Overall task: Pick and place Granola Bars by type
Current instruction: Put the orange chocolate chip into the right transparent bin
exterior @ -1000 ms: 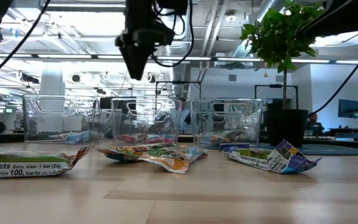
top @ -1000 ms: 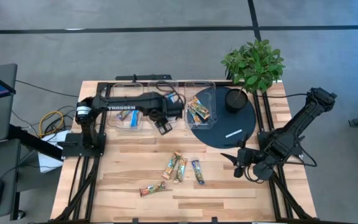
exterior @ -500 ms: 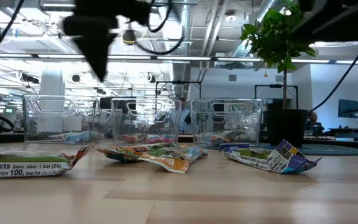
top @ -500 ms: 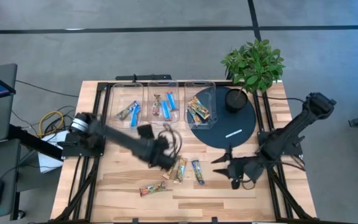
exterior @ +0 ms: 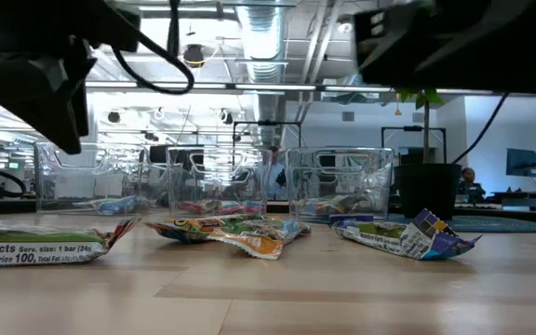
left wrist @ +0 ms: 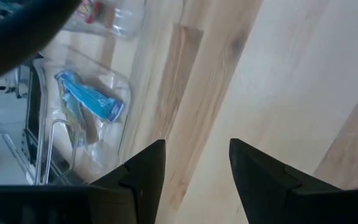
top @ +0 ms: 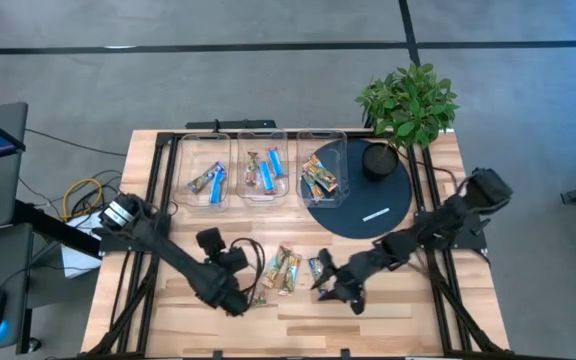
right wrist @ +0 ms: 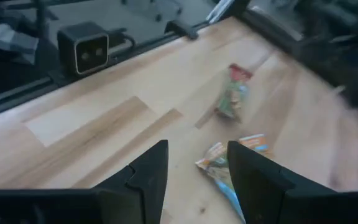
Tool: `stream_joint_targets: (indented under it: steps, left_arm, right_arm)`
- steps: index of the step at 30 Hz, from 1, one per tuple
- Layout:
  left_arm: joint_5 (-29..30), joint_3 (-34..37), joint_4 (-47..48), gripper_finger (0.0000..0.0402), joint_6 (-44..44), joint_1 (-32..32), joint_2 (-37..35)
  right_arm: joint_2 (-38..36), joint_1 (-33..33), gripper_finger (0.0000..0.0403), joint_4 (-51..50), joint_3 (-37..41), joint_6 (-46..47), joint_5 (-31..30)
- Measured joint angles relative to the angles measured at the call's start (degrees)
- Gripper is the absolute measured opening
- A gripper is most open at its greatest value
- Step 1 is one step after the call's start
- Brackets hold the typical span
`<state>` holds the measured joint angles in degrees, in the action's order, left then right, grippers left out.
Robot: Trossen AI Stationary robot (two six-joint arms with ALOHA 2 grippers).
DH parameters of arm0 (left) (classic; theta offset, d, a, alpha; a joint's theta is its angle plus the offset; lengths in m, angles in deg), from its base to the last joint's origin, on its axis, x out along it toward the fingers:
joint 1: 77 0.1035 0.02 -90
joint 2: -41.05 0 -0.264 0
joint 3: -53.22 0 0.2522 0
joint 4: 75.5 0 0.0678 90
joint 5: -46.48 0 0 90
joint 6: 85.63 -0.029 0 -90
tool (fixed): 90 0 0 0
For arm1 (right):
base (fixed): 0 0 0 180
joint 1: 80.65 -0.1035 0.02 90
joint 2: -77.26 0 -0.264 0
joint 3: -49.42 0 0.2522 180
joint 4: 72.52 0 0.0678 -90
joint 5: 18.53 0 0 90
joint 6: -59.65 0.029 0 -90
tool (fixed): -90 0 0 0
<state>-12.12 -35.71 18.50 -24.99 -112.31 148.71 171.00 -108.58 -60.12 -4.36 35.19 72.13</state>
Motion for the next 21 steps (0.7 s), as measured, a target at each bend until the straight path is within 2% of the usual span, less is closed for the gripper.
stream_joint_targets:
  steps: [6, 14, 21]
  left_arm:
    - [5.82, 0.01, 1.44, 0.0174, 6.97, -3.48, 0.0]
    - [21.94, 0.01, 9.81, 0.0173, 25.89, -6.55, 0.0]
    - [21.84, -0.12, 9.76, 0.0173, 22.49, -6.32, 0.0]
  right_arm:
    - [8.85, 2.78, 0.0159, -4.01, -7.59, -3.34, 1.4]
    - [16.03, 5.37, 0.0159, -12.97, -17.89, -6.03, 5.18]
    - [19.29, 7.25, 0.0159, -22.17, -24.42, -8.0, 5.41]
